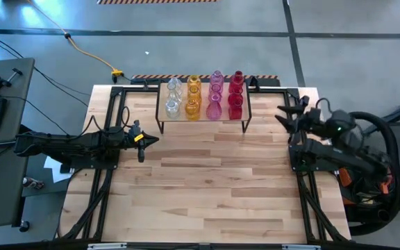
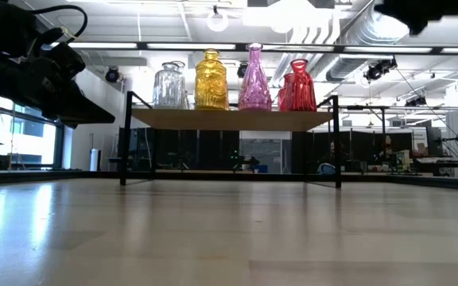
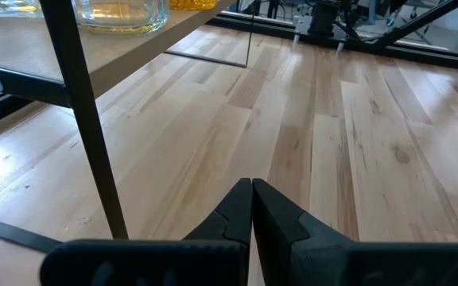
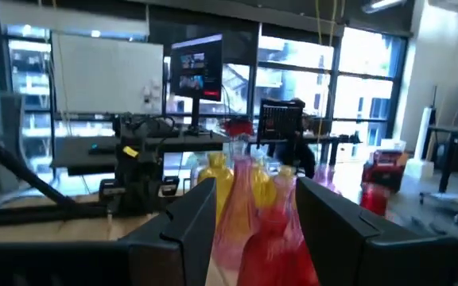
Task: Sort vases onto shelf
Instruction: Return to Home Position
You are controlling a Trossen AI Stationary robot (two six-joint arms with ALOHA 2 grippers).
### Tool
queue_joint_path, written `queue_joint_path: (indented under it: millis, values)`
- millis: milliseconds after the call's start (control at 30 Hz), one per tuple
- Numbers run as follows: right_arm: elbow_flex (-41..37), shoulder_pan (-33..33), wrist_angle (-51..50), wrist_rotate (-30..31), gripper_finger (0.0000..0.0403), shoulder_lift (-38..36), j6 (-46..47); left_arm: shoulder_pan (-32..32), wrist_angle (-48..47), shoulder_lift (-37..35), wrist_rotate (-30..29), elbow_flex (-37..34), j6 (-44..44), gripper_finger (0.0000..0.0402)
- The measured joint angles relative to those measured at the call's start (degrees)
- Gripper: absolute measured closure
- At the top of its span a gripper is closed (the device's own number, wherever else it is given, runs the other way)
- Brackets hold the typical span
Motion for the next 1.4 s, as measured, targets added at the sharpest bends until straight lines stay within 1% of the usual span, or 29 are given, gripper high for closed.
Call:
queue_joint_path:
  millis: [167,300,500,633,833,1400]
  values:
    - [-10.9,0.0,5.3,1.2,0.0242,-7.0,7.3,0.0,0.0,0.0,0.0,0.0,0.0,0.0398]
    - [-15.0,0.0,7.0,1.2,0.0242,-6.6,10.6,0.0,0.0,0.0,0.0,0.0,0.0,0.0398]
    - [-19.2,0.0,8.1,0.5,0.0242,-6.7,8.4,0.0,0.0,0.0,0.0,0.0,0.0,0.0398]
    - [-21.9,0.0,7.3,-2.0,0.0242,-6.7,9.3,0.0,0.0,0.0,0.0,0.0,0.0,0.0398]
    - [-23.7,0.0,6.4,-2.0,0.0242,-6.3,13.5,0.0,0.0,0.0,0.0,0.0,0.0,0.0398]
    - [-23.7,0.0,6.2,-1.1,0.0242,-6.2,14.0,0.0,0.0,0.0,0.0,0.0,0.0,0.0398]
